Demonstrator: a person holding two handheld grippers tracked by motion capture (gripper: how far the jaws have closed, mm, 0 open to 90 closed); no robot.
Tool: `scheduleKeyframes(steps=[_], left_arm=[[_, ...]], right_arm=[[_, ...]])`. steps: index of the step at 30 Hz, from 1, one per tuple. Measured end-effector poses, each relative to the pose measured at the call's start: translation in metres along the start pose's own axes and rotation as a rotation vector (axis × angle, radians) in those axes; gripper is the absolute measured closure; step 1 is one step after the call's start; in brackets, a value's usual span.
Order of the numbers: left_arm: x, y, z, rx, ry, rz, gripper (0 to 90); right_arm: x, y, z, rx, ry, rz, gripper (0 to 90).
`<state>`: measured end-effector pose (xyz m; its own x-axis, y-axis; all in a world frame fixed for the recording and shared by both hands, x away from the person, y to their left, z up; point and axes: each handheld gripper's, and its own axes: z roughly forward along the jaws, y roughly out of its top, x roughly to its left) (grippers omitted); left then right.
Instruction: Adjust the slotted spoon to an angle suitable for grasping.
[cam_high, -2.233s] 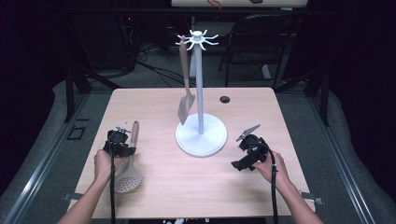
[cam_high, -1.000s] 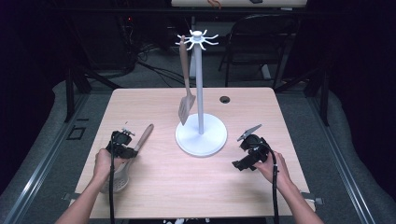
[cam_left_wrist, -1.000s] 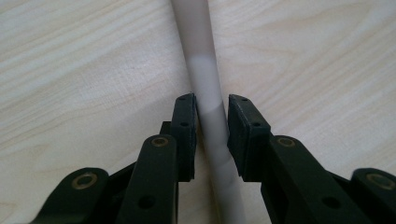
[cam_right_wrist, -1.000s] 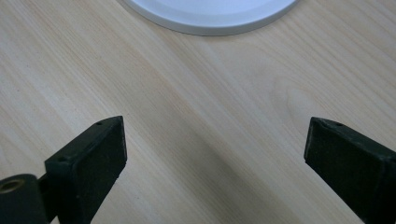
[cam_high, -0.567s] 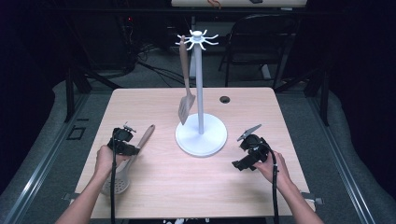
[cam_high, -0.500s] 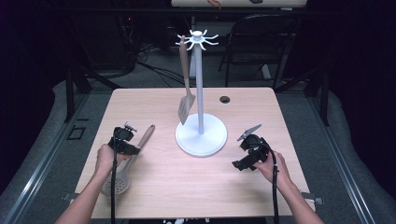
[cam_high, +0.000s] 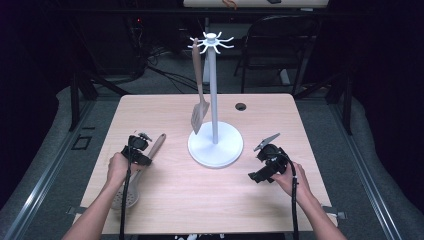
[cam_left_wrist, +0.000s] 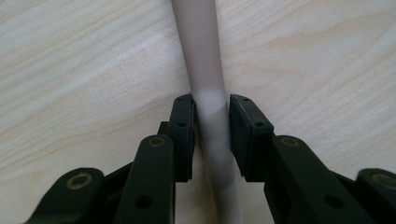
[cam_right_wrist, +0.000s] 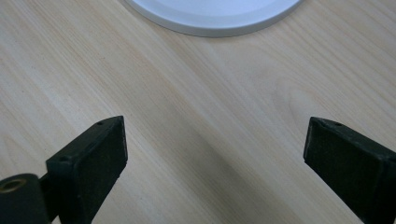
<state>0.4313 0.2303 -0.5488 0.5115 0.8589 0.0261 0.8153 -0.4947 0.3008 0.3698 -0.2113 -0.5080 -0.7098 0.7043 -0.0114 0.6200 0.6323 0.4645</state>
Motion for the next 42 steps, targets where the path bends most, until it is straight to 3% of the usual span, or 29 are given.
scheduleKeyframes(steps=[5,7,9,16,23,36,42], left_arm=[[0.000,-0.001,0.000,-0.005,0.003,0.000,71.9],[0.001,-0.002,0.000,-0.017,-0.018,-0.005,72.6],[0.001,-0.003,-0.001,-0.036,-0.047,-0.011,74.0],[0.002,-0.009,-0.009,-0.093,-0.066,-0.021,75.7],[0.010,-0.020,-0.021,-0.177,-0.123,-0.068,76.0],[0.006,-0.032,-0.045,-0.276,-0.089,-0.034,76.1],[0.006,-0.037,-0.053,-0.336,-0.088,-0.055,76.2]], right_arm=[[-0.001,-0.001,0.001,-0.008,-0.004,0.006,5.7],[-0.001,-0.001,0.000,-0.002,-0.003,0.001,5.7],[0.000,-0.001,-0.001,-0.003,-0.011,0.006,5.8],[-0.001,-0.001,-0.002,-0.006,-0.007,0.003,5.8],[-0.001,-0.001,-0.001,-0.002,-0.006,0.007,5.8],[-0.002,-0.001,0.000,0.012,-0.010,-0.002,5.8],[-0.003,-0.002,0.001,0.010,-0.004,0.007,5.8]])
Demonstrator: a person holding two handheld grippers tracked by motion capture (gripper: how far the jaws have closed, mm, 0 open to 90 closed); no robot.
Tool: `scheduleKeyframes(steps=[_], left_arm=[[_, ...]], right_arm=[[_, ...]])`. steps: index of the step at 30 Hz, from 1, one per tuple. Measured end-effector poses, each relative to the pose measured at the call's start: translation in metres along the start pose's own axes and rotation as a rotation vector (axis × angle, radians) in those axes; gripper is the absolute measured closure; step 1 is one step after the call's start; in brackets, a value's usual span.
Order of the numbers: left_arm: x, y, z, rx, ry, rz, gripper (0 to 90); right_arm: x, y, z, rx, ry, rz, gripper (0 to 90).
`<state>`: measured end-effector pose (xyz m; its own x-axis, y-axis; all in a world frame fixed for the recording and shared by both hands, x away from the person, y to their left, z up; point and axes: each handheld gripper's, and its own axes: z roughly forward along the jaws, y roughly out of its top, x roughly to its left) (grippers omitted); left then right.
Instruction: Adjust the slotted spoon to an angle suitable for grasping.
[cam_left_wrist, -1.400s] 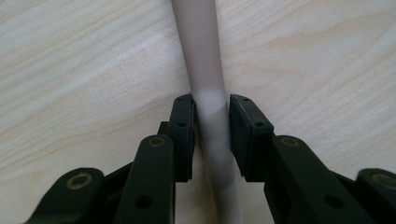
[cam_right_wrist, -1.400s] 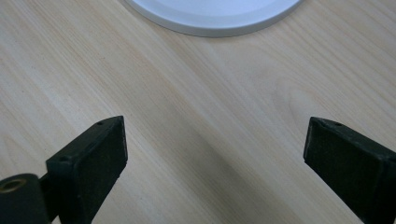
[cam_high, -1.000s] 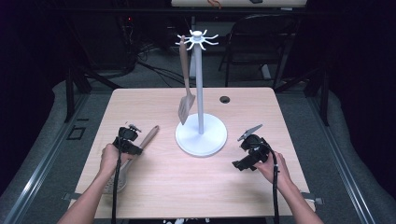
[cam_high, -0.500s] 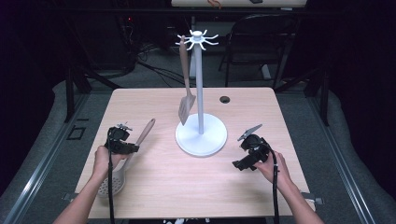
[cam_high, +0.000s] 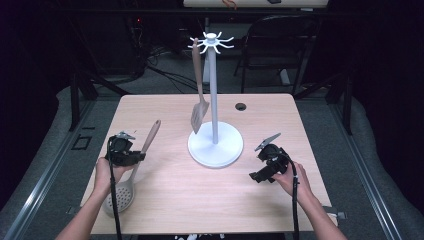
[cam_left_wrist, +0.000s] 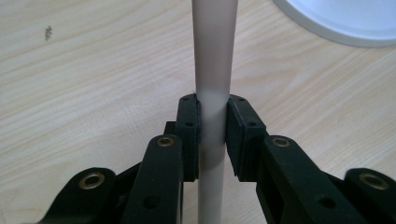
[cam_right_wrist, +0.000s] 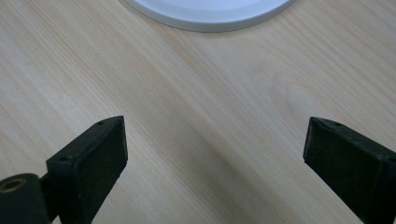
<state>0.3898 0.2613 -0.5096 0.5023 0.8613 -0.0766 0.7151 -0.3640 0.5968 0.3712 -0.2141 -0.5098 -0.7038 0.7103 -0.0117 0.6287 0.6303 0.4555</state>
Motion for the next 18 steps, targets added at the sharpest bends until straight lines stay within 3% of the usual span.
scheduleKeyframes(steps=[11,16,18], left_arm=[[-0.007,-0.004,-0.020,-0.101,0.044,0.022,76.3],[-0.008,-0.004,-0.027,-0.124,0.035,0.029,76.3],[-0.010,-0.005,-0.030,-0.151,0.050,0.030,76.4]], right_arm=[[0.001,0.000,-0.001,0.004,-0.007,-0.006,5.8],[-0.001,0.000,0.001,0.011,-0.002,-0.005,5.8],[-0.001,0.000,0.002,0.008,-0.005,-0.005,5.8]])
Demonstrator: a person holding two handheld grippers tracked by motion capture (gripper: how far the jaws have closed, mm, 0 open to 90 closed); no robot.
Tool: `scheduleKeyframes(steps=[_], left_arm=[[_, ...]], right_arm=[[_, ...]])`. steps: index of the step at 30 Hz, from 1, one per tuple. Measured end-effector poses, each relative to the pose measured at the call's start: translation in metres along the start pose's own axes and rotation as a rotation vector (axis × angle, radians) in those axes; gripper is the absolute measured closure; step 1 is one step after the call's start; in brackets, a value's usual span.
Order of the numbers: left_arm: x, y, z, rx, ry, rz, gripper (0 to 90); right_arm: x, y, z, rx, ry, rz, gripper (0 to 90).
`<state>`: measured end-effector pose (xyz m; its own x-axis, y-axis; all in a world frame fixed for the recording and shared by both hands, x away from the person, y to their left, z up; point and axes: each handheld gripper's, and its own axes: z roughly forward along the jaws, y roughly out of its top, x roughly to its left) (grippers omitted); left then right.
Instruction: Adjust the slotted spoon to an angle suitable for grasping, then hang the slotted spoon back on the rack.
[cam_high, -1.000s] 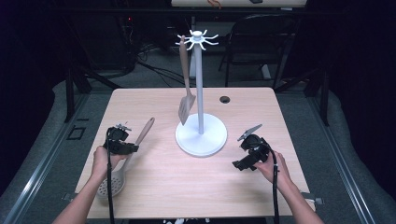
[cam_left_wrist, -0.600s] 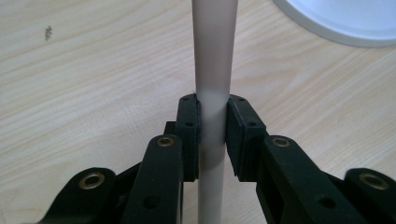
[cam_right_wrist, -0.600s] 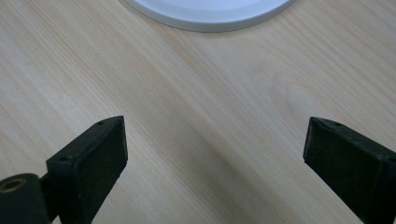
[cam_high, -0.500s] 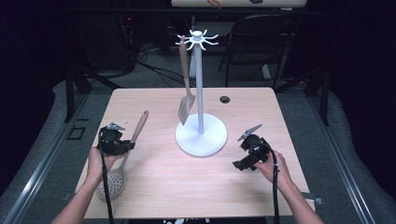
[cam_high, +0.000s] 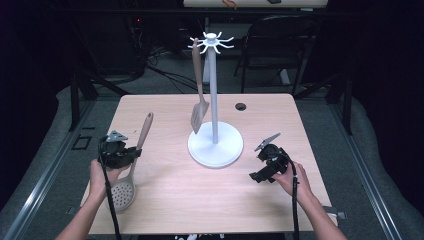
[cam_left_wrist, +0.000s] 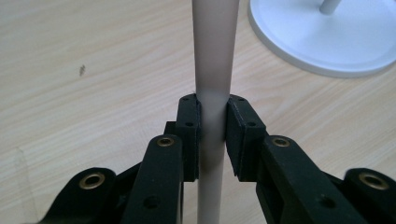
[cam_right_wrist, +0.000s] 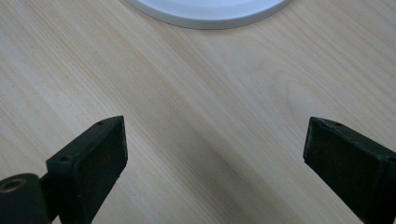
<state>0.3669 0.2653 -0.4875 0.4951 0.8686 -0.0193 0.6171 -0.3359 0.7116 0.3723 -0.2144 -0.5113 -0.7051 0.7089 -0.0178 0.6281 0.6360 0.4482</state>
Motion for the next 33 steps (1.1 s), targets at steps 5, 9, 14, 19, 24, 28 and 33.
scheduleKeyframes(steps=[5,9,14,19,24,28,33], left_arm=[[-0.005,0.005,-0.012,-0.058,0.017,0.022,76.4],[-0.009,0.007,-0.019,-0.106,0.005,0.020,76.4],[-0.014,0.010,-0.028,-0.188,0.001,0.020,76.4],[-0.020,0.015,-0.036,-0.248,-0.022,0.025,76.4],[-0.029,0.022,-0.040,-0.285,-0.035,0.050,76.4],[-0.034,0.027,-0.043,-0.315,-0.042,0.063,76.4],[-0.042,0.036,-0.044,-0.334,-0.057,0.077,76.4]], right_arm=[[-0.001,0.000,0.001,0.002,-0.002,-0.001,5.8],[-0.002,0.000,0.002,0.011,0.003,-0.004,5.8],[-0.002,0.000,0.002,0.015,0.001,0.004,5.8],[-0.003,-0.001,0.001,0.020,-0.002,0.003,5.8],[-0.002,0.000,0.002,0.014,0.001,0.008,5.8],[-0.002,-0.001,0.003,0.007,-0.001,0.015,5.8],[-0.003,0.000,0.004,0.029,-0.001,0.006,5.8]])
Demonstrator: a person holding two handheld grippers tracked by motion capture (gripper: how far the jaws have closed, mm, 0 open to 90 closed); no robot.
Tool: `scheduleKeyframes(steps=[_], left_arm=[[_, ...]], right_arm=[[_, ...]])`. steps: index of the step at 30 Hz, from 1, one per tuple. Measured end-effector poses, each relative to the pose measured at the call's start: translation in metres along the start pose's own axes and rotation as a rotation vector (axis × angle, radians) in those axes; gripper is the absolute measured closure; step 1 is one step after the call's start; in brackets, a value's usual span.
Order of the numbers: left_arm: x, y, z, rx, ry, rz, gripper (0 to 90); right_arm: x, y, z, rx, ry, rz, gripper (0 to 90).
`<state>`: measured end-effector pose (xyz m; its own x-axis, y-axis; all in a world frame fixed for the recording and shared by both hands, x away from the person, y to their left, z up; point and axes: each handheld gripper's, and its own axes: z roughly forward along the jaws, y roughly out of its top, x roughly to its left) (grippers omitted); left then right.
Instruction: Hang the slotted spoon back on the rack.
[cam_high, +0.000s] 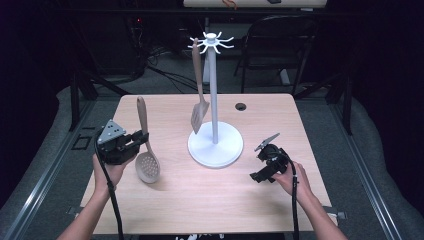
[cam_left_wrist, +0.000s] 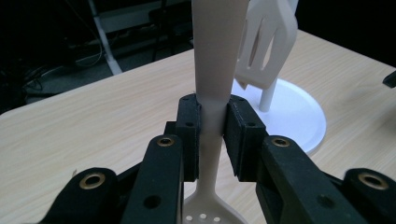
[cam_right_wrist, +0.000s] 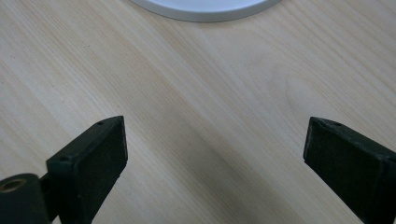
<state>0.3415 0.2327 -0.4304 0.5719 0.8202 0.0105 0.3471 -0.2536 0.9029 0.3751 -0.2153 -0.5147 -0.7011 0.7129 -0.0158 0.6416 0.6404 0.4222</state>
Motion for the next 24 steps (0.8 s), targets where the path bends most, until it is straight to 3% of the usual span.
scheduleKeyframes(steps=[12,24], left_arm=[[-0.025,0.025,0.012,-0.031,-0.046,0.032,76.4],[-0.052,0.064,0.028,-0.062,-0.084,0.083,76.4]], right_arm=[[-0.002,-0.002,0.002,-0.013,0.014,0.011,5.8],[-0.002,-0.001,0.001,-0.010,0.011,0.001,5.9]])
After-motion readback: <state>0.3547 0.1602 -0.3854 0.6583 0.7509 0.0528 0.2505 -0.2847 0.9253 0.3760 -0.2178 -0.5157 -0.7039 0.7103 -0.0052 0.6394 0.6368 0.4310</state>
